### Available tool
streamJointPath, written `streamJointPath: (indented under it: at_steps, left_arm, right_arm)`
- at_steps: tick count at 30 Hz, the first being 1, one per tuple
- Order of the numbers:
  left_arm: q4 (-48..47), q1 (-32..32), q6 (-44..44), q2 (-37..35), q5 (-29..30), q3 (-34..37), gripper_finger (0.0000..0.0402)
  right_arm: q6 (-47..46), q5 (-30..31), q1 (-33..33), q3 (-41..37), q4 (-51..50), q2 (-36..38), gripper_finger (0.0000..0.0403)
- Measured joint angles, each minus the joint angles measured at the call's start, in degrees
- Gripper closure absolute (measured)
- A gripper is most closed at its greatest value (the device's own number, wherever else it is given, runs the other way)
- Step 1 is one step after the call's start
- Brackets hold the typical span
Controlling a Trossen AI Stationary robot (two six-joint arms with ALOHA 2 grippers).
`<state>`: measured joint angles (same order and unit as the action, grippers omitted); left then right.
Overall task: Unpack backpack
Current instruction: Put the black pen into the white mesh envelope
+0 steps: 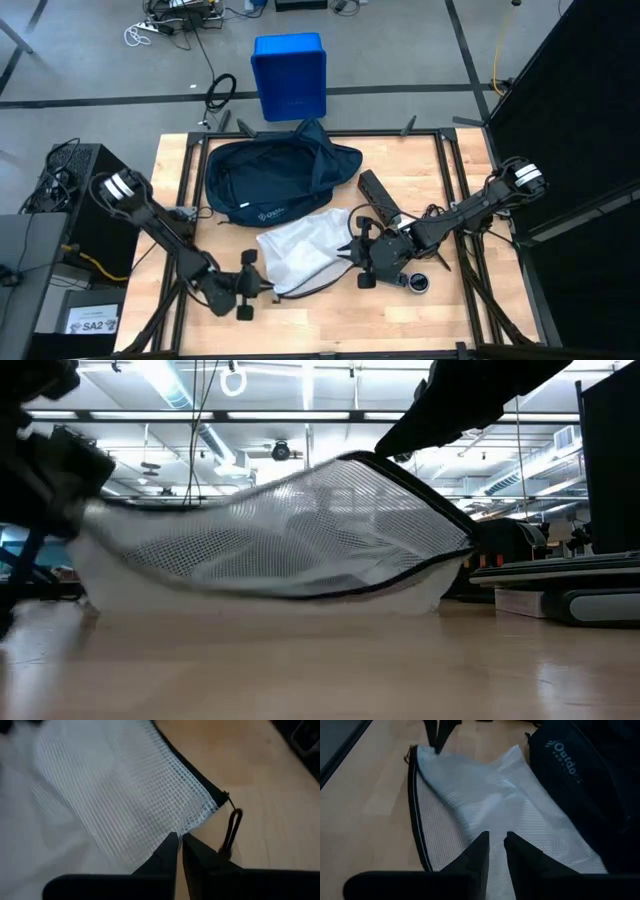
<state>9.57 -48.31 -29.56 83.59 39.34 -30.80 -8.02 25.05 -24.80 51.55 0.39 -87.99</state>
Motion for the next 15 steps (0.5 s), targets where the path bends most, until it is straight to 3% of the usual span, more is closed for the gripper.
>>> streamJointPath:
  at_steps: [6,15]
  left_arm:
    - [0.20,0.74,5.51,-8.82,3.24,2.22,0.0401]
    - [0.58,5.29,9.23,-9.94,0.87,3.41,0.0401]
  right_arm:
    - [-0.60,-0.10,0.00,-0.37,0.25,-0.07,0.0362]
    - [-0.87,-0.13,0.07,-0.39,0.19,-0.96,0.0362]
